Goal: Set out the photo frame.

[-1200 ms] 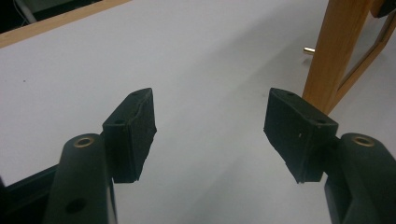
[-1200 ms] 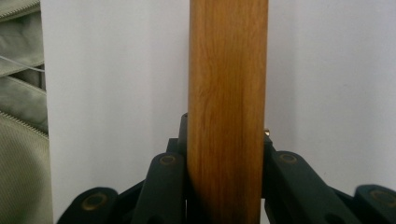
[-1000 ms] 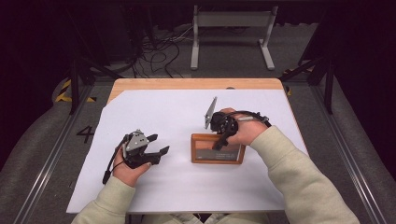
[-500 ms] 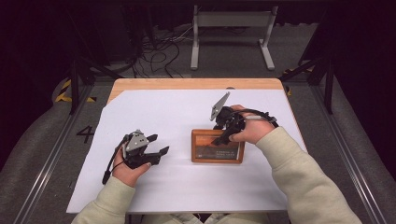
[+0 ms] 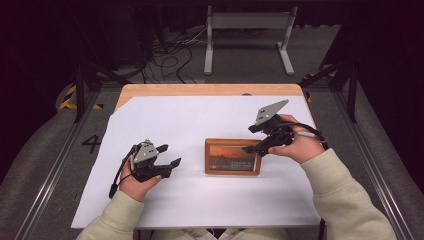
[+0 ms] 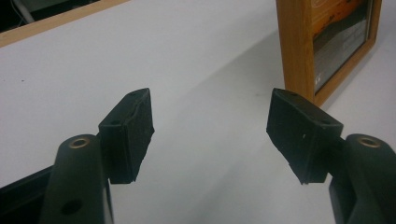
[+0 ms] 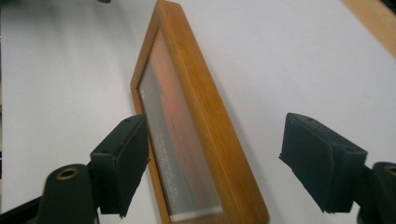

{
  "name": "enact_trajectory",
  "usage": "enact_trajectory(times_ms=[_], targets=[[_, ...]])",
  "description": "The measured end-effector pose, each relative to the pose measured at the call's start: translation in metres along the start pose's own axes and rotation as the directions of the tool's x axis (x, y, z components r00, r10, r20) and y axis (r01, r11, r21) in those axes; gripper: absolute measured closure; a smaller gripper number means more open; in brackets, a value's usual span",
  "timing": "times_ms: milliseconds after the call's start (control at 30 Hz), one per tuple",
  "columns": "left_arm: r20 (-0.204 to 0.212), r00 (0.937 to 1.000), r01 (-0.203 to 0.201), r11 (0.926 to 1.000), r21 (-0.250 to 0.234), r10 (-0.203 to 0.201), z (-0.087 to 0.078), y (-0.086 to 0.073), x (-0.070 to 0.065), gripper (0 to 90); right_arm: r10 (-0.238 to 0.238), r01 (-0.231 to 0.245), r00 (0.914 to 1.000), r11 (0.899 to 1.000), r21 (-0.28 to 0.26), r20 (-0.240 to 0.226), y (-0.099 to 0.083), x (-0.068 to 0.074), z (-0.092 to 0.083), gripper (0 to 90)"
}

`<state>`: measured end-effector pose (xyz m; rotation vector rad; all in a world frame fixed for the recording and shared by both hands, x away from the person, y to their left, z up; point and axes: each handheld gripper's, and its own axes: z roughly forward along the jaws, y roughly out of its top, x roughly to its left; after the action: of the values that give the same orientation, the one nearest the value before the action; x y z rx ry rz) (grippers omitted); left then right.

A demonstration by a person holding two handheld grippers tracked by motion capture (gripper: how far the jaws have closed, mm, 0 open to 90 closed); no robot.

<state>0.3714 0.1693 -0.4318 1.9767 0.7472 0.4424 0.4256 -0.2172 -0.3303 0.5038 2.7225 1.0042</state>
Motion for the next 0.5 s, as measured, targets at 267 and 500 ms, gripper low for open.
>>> enact_trajectory(times_ms=[267,500], targets=[[0.031,0.9995,-0.001,0.9999,-0.011,0.001,0.001,0.002,-0.001,28.2,0.093,-0.091,0.9947,0.995,-0.052,0.043,-0.026,-0.001,-0.025,17.3],[0.026,0.9995,-0.017,0.9998,-0.010,0.017,-0.001,0.001,0.000,28.9,0.187,-0.180,0.9780,0.981,-0.078,0.092,-0.050,-0.002,-0.040,12.5]])
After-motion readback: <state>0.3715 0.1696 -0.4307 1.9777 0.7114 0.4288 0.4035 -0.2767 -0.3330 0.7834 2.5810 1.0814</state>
